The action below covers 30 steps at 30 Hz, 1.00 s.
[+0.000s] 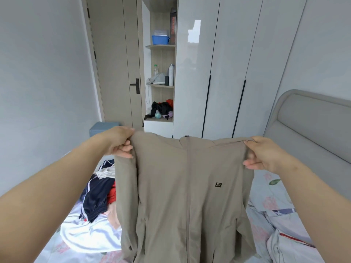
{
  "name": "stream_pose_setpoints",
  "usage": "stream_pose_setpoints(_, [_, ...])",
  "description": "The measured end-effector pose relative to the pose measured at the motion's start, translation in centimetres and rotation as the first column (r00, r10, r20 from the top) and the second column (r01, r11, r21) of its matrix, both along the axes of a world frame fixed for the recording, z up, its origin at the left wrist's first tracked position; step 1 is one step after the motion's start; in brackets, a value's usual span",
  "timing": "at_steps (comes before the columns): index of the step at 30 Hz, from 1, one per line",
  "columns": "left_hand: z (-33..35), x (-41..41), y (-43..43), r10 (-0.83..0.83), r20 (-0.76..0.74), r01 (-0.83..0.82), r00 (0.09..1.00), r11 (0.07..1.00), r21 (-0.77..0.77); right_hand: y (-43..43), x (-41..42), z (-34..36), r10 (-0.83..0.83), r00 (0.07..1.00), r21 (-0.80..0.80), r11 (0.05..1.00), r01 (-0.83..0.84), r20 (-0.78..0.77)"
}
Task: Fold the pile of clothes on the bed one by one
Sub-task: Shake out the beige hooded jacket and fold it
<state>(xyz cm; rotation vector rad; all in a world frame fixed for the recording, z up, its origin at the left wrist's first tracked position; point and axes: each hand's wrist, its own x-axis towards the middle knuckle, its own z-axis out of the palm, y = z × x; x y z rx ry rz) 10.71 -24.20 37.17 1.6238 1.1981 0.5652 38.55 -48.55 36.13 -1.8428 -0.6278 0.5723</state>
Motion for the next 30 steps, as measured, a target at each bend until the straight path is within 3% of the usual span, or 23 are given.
stream_pose_setpoints(2, [0.4, -1.1, 0.1, 0.077, 0.252, -0.029, 0.965, 0.981, -0.190, -0.3, -0.3, 0.0, 0.000, 0.970, 0.163, 0.986, 0.041, -0.242])
stream_pose_setpoints(4, [0.5, -1.7, -0.2, 0.084, 0.370, 0.008, 0.925, 0.971, -0.241, -0.1, -0.6, 0.1, 0.014, 0.951, 0.260, 0.963, 0.070, -0.308])
stream_pose_setpoints(8, [-3.5, 1.0, -3.4, -0.173, 0.214, 0.210, 0.961, 0.964, -0.166, 1.0, -2.6, 0.7, 0.079, 0.982, 0.223, 0.974, -0.040, -0.169])
stream_pose_setpoints(11, [-7.3, 4.9, -6.2, -0.386, 0.121, 0.403, 0.915, 0.893, -0.199, 1.0, -3.6, 0.6, 0.109, 0.989, 0.174, 0.981, -0.090, -0.100])
stream_pose_setpoints(16, [-11.9, 8.5, -8.5, -0.509, -0.024, 0.484, 0.861, 0.831, -0.274, 0.0, -3.4, 0.1, 0.091, 0.989, 0.222, 0.973, -0.063, -0.116])
stream_pose_setpoints(21, [-14.8, 9.5, -9.1, -0.490, -0.122, 0.411, 0.863, 0.822, -0.395, -0.5, -2.9, 0.5, 0.088, 0.987, 0.285, 0.957, -0.047, -0.133])
stream_pose_setpoints(24, [-15.1, 9.4, -9.4, -0.486, -0.065, 0.404, 0.872, 0.787, -0.466, -0.7, -2.6, 0.8, 0.069, 0.989, 0.312, 0.950, -0.026, -0.127])
stream_pose_setpoints(27, [-13.8, 8.7, -8.1, -0.305, 0.122, 0.327, 0.945, 0.852, -0.407, -0.9, -1.8, 0.6, 0.002, 0.995, 0.324, 0.946, 0.032, -0.104])
stream_pose_setpoints(30, [-10.4, 7.1, -5.4, -0.113, 0.394, 0.263, 0.912, 0.898, -0.352, -1.1, -1.2, 0.3, -0.079, 0.993, 0.373, 0.922, 0.107, -0.088])
